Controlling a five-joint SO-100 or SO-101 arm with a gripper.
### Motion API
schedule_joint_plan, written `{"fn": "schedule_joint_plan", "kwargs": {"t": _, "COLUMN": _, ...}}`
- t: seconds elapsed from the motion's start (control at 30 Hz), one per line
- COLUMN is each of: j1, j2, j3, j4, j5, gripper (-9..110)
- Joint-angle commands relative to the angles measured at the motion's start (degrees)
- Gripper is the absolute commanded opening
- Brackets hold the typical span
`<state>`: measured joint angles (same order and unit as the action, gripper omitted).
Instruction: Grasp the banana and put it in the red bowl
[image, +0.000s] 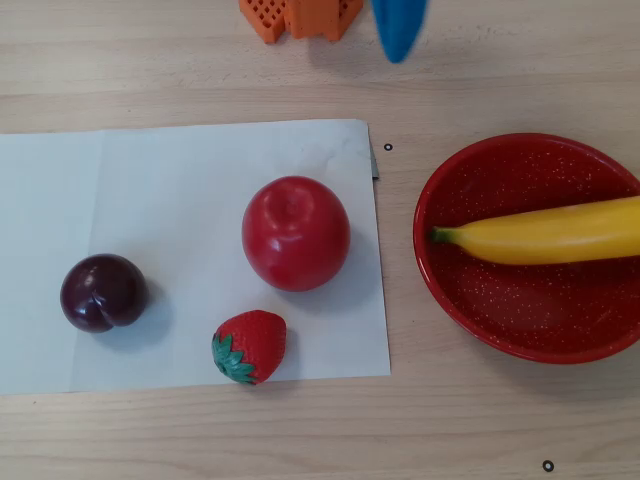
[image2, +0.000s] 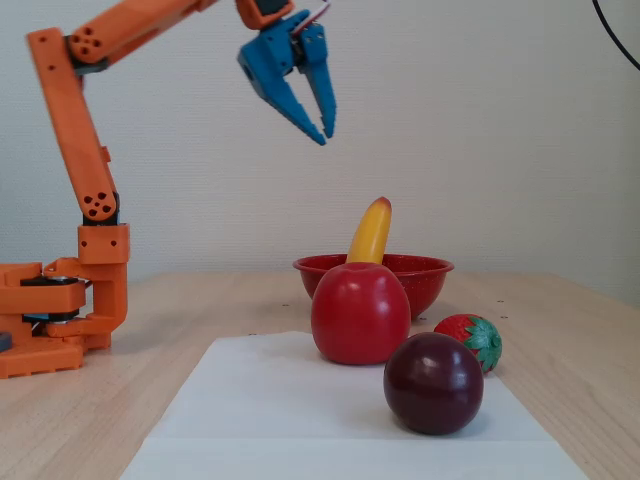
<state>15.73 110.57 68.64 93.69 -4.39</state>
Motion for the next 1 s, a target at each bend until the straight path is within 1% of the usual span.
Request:
{"fn": "schedule_joint_plan", "kwargs": {"t": 0.0, "j1": -1.85, "j2": 10.28, "j3": 3.6, "j4": -3.16, "j5": -1.85, "gripper": 0}}
{"fn": "schedule_joint_plan", "kwargs": {"t": 0.3, "j1": -5.71, "j2": 31.2, "j3": 31.29, "j4": -14.59, "j5": -2.11, "gripper": 0}}
{"fn": "schedule_joint_plan", "kwargs": {"t": 0.5, "j1": -8.7, "j2": 42.89, "j3": 48.43, "j4": -24.96, "j5": -2.72, "gripper": 0}}
{"fn": "schedule_joint_plan", "kwargs": {"t": 0.63, "j1": -10.9, "j2": 51.06, "j3": 59.33, "j4": -34.1, "j5": -5.54, "gripper": 0}}
{"fn": "schedule_joint_plan", "kwargs": {"t": 0.8, "j1": -12.57, "j2": 58.54, "j3": 70.05, "j4": -41.13, "j5": -6.94, "gripper": 0}}
{"fn": "schedule_joint_plan", "kwargs": {"t": 0.97, "j1": -13.27, "j2": 65.04, "j3": 83.41, "j4": -49.48, "j5": -6.15, "gripper": 0}}
